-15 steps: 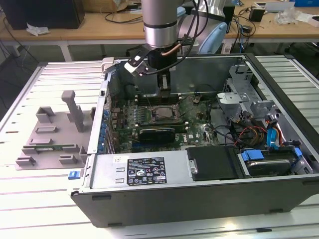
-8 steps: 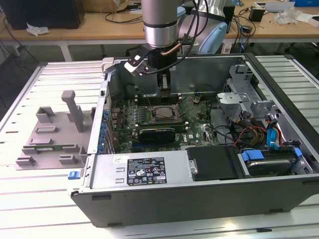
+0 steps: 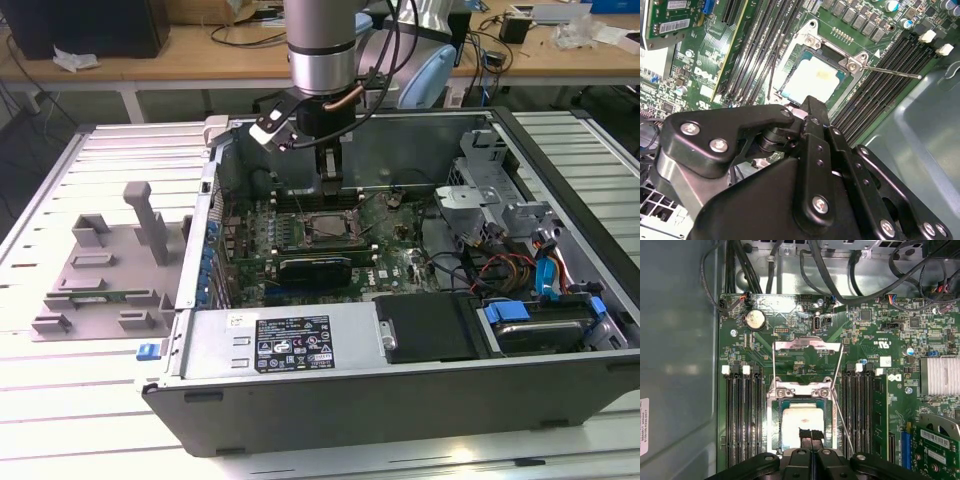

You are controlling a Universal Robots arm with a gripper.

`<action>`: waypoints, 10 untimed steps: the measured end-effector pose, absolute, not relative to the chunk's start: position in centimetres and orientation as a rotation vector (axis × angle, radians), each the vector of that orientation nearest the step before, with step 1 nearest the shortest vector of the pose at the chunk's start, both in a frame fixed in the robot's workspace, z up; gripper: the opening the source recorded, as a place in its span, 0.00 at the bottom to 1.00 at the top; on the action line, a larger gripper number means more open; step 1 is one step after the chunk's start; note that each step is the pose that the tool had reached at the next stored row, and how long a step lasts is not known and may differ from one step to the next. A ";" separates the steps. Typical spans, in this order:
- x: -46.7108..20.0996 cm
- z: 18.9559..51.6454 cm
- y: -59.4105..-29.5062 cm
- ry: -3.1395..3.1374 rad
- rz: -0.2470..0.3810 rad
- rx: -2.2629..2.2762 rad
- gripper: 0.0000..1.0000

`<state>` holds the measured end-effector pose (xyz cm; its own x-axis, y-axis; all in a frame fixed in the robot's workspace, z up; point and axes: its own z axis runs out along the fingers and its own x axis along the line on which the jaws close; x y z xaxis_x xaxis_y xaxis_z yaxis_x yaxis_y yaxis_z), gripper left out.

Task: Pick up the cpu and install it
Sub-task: 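Close the cpu cover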

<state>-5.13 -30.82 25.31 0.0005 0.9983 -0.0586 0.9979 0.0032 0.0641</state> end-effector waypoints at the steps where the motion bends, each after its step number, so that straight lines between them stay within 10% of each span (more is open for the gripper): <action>1: -5.1 25.3 -30.8 2.161 0.006 2.158 0.11; 10: -4.5 25.4 -30.8 2.162 0.006 2.158 0.11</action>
